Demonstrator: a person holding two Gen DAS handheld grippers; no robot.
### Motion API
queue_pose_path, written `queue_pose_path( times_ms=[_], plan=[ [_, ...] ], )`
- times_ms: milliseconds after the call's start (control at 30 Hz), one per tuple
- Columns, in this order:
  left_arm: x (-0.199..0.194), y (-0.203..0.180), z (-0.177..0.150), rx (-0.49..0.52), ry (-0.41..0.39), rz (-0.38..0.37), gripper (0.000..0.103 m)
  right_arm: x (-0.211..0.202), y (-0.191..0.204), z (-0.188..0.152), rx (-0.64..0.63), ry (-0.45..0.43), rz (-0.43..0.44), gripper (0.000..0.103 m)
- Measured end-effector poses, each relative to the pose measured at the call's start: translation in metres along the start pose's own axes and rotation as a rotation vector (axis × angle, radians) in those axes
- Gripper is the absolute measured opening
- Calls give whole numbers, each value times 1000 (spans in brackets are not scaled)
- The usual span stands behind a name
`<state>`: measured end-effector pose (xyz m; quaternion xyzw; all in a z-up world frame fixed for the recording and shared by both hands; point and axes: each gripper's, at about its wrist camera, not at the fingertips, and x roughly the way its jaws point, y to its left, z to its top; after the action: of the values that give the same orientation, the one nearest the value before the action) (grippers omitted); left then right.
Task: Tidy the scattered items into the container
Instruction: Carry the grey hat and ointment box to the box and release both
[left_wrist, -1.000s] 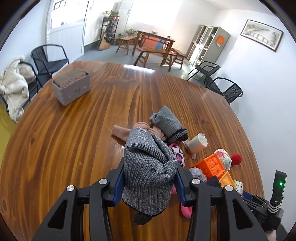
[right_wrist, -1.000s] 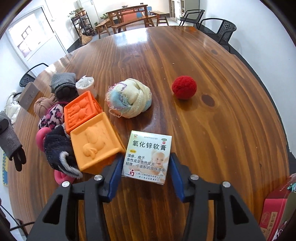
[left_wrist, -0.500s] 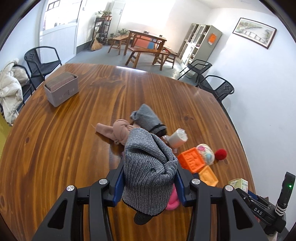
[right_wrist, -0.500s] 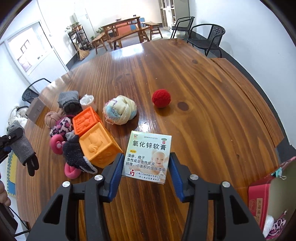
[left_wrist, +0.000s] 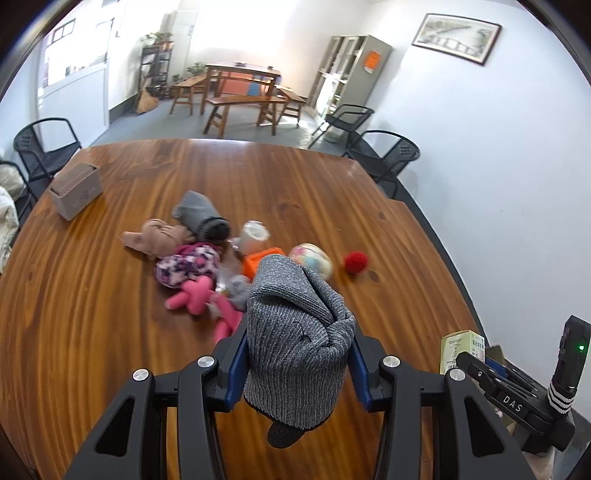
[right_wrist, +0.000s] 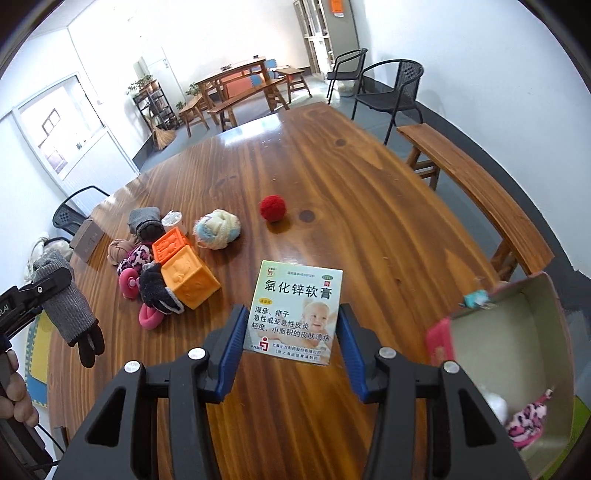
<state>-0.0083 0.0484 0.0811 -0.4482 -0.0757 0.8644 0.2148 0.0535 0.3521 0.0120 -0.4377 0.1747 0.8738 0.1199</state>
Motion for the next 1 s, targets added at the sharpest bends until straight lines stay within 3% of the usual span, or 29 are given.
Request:
queue_pose_path(
  times_ms=[300, 600, 1000],
  plan=[
    [-4, -98, -23, 110, 11, -127, 48, -62, -89, -21, 78, -53, -93, 52],
    [-2, -193, -51, 207, 38, -242, 48, -98, -166, -48, 149, -66, -158, 52],
    [9, -289, -81, 314, 65, -295, 48, -121, -217, -62, 153, -72, -161, 53]
  ],
)
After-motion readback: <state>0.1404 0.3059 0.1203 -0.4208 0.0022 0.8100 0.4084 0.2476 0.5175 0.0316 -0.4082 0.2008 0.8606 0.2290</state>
